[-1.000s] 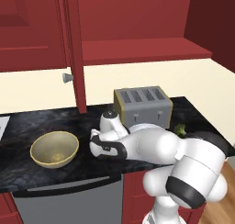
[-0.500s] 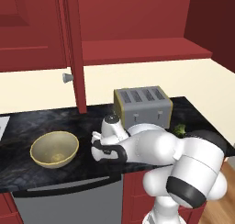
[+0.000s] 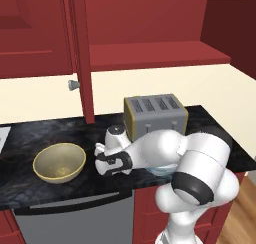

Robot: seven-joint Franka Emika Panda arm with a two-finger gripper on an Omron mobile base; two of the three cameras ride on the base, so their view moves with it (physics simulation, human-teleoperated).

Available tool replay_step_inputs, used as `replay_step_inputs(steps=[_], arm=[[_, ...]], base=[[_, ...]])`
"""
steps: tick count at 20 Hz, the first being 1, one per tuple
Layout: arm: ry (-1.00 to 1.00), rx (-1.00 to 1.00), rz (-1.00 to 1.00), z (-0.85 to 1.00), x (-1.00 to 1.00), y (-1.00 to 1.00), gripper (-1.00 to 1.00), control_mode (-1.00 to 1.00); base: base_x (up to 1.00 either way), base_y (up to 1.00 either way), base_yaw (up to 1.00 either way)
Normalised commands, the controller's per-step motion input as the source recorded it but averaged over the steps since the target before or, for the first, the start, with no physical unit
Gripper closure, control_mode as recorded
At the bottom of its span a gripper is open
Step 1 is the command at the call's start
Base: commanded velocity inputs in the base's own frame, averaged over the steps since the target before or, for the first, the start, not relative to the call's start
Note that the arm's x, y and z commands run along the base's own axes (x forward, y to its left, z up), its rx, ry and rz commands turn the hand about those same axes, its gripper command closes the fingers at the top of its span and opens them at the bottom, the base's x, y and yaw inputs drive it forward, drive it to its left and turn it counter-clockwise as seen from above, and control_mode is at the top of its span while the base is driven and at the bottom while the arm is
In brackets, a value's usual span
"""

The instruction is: Pick both bowls and place them on the counter. Then place the hot dog in one bowl and place the broccoli in the other bowl.

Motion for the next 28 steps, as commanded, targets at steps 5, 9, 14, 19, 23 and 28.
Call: replay_step_inputs(steps=[5, 9, 14, 19, 23, 28], arm=[[0.01, -0.01, 0.0, -0.15, 0.02, 0.03, 1.0, -1.0], [0.0, 0.02, 0.0, -0.01, -0.06, -0.13, 1.0, -1.0], [-0.01, 0.07, 0.0, 0.15, -0.25, -0.5, 1.0, -1.0], [-0.11, 0.09, 0.0, 0.36, -0.29, -0.43, 1.0, -1.0], [-0.19, 0.14, 0.05, 0.6, -0.16, -0.01, 1.0, -1.0], [-0.16, 0.19, 0.12, 0.38, -0.07, 0.06, 1.0, -1.0]], base=[[0.0, 0.0, 0.0], [0.0, 0.0, 0.0], [0.0, 0.0, 0.0], [0.0, 0.0, 0.0], [0.0, 0.0, 0.0], [0.0, 0.0, 0.0]])
